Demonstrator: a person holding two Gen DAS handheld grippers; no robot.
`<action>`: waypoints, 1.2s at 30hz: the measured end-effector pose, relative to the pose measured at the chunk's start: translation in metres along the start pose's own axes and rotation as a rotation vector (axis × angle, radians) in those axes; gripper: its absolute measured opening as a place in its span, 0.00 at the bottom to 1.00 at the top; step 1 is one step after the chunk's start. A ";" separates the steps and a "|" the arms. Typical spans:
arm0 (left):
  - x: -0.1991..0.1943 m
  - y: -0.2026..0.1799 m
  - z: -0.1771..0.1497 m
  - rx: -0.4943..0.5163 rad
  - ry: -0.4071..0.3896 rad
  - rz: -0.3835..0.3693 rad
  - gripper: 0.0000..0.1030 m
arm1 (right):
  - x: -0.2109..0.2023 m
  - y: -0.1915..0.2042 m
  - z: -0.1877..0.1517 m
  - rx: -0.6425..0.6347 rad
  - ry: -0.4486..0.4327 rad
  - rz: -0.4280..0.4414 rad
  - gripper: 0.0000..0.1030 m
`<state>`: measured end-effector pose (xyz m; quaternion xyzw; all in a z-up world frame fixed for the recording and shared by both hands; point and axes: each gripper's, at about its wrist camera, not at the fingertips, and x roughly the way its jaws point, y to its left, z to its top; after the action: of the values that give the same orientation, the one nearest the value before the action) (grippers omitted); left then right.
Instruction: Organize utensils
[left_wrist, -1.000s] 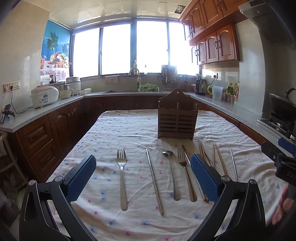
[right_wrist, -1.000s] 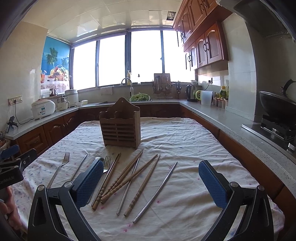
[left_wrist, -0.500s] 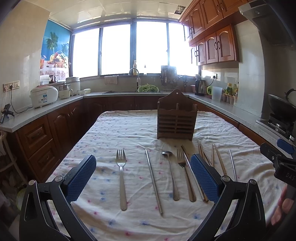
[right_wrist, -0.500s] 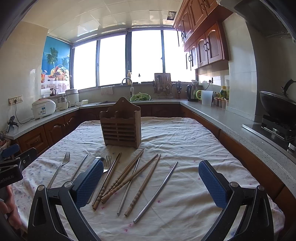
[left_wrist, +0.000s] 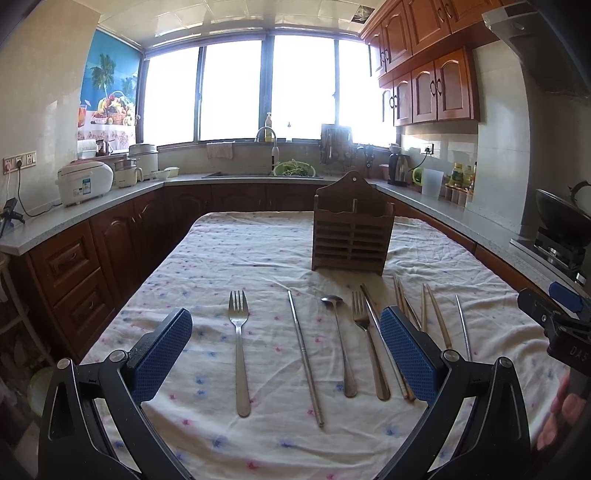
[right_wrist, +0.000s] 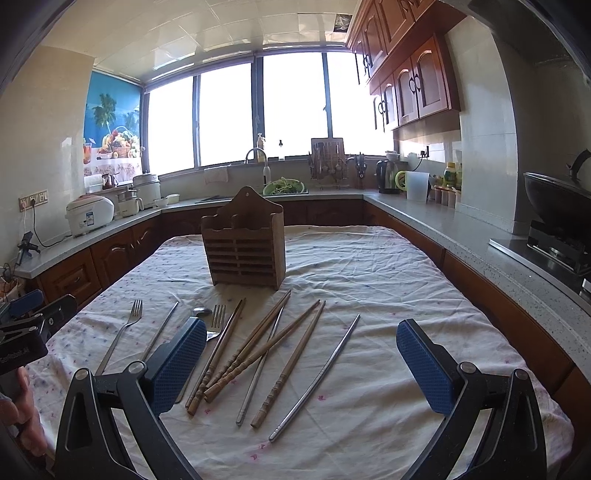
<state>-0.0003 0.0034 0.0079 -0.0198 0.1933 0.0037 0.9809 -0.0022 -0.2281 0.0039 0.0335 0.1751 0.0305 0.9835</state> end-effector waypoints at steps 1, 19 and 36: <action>0.003 0.001 0.000 -0.005 0.010 -0.005 1.00 | 0.002 -0.002 0.000 0.006 0.007 0.004 1.00; 0.100 0.018 0.013 -0.074 0.298 -0.077 0.66 | 0.081 -0.023 0.011 0.125 0.249 0.111 0.48; 0.200 0.012 0.021 -0.035 0.537 -0.161 0.33 | 0.201 -0.034 0.016 0.256 0.510 0.166 0.24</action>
<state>0.1926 0.0165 -0.0487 -0.0524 0.4438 -0.0763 0.8913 0.1932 -0.2481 -0.0528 0.1627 0.4155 0.0962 0.8898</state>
